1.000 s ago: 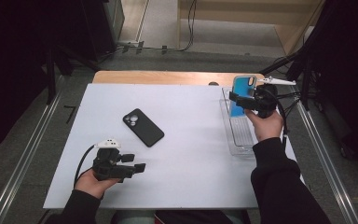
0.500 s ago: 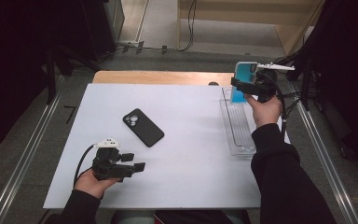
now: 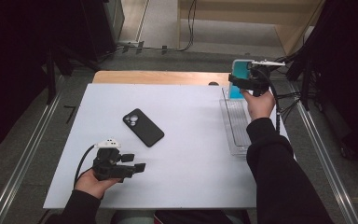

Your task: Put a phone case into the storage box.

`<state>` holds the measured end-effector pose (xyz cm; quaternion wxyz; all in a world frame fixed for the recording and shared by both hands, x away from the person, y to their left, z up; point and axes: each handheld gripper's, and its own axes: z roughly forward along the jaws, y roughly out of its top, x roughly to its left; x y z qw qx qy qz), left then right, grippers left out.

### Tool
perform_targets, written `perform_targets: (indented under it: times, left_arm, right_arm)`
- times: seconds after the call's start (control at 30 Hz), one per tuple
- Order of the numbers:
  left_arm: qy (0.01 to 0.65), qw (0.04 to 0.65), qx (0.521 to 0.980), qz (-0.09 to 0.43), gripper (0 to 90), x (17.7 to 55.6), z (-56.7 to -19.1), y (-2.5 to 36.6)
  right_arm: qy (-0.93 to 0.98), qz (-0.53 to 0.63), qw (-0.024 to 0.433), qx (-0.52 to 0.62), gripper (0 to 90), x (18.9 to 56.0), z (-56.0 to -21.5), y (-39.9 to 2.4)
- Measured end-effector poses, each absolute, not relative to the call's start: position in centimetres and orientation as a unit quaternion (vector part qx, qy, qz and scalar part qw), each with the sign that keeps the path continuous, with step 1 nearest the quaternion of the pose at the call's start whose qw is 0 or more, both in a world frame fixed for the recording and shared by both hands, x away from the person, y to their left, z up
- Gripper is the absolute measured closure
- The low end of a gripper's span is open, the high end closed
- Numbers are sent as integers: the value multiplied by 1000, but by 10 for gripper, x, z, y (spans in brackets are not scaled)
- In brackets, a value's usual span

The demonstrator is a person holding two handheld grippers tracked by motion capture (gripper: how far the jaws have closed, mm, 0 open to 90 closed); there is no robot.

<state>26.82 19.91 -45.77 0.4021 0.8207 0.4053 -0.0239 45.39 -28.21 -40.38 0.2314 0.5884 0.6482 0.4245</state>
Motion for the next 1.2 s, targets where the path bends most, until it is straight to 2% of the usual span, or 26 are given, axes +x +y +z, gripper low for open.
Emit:
perform_targets:
  times: [0.23,0.67,1.2]
  left_arm:
    - [402,397,825,-24,309,268,-459,198]
    - [402,400,823,-27,308,268,-460,198]
    - [402,399,823,-29,309,268,-460,197]
  right_arm:
    - [660,394,211,603,160,472,-430,-281]
    - [654,377,197,626,156,486,-454,-279]
    - [662,356,238,616,153,490,-460,-272]
